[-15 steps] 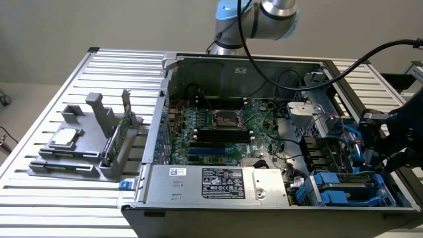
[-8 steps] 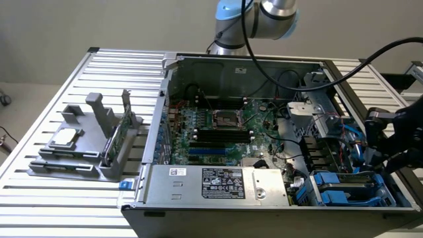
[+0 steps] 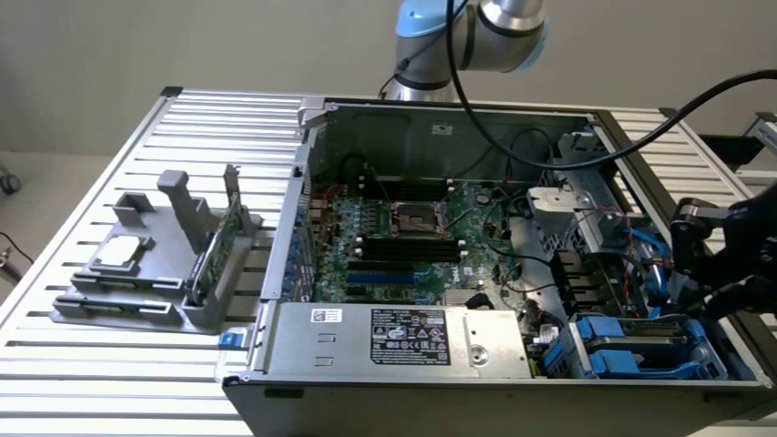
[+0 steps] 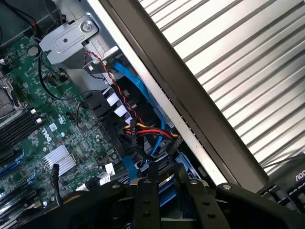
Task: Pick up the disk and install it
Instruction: 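Insert the first disk wire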
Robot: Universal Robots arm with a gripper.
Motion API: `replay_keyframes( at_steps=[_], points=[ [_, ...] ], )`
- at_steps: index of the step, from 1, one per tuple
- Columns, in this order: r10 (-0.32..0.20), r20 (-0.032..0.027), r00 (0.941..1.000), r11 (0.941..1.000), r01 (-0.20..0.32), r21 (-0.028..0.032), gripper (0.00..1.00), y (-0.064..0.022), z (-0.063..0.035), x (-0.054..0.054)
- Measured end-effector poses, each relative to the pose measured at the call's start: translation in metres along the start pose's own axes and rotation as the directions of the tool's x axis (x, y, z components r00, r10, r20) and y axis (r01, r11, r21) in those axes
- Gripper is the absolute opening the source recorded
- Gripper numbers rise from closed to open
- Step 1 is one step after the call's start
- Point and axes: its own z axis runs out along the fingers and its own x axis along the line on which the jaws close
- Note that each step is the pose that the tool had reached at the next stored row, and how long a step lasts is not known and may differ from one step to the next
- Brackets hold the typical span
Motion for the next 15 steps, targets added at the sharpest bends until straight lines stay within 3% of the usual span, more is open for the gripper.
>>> replay_keyframes(
  at_steps=[4, 7, 11, 15],
  points=[
    [0.063, 0.0118, 0.998, 0.998, -0.063, -0.0028, 0.28, -0.0007, 0.0032, 0.0],
    [0.116, 0.022, 0.9931, 0.9933, -0.116, -0.0053, 0.28, -0.0013, 0.0062, 0.0],
    [0.182, 0.0347, 0.9827, 0.9833, -0.182, -0.0092, 0.28, -0.002, 0.0099, 0.0],
    [0.237, 0.0435, 0.9706, 0.9715, -0.237, -0.0115, 0.28, -0.0025, 0.0124, 0.0]
  ],
)
